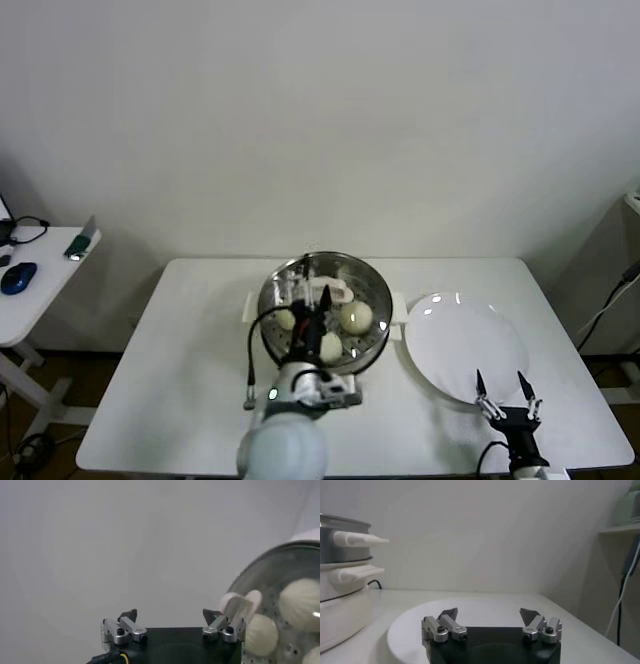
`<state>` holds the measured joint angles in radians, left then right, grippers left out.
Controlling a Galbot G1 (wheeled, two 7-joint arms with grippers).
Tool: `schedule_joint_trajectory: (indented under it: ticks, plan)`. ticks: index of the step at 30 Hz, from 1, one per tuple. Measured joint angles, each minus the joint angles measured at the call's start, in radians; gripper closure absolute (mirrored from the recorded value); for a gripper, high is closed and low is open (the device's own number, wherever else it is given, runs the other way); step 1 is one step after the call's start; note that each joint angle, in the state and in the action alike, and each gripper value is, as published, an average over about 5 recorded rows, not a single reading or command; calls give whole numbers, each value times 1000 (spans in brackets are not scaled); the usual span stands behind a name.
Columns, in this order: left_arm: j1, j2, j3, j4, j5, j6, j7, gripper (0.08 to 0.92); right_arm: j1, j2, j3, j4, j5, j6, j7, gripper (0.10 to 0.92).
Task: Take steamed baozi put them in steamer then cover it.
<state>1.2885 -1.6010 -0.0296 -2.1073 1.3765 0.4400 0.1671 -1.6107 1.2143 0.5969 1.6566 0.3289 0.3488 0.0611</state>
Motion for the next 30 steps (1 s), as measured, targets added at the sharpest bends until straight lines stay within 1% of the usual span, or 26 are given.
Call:
schedule_joint_trajectory:
  ticks: [6,11,15,19,24,30]
  plan:
    - [76,86,-176,-49,-346,-108,-121,177,-9,-10,-4,33,11,-2,10,203]
    - [153,162,-370,-59,-679,-200,-163,177,-8,-10,-8,58,14,-3,19,203]
    - [219,218,-505,-35,-947,-286,-167,177,-7,-7,-12,69,14,-1,25,203]
    - [274,257,-589,9,-1194,-372,-157,177,-6,-4,-17,74,14,5,28,203]
    - [313,282,-639,84,-1415,-474,-130,177,-7,-4,-20,77,14,9,31,203]
    - [331,293,-651,173,-1566,-570,-102,177,-13,-8,-20,84,14,9,31,203]
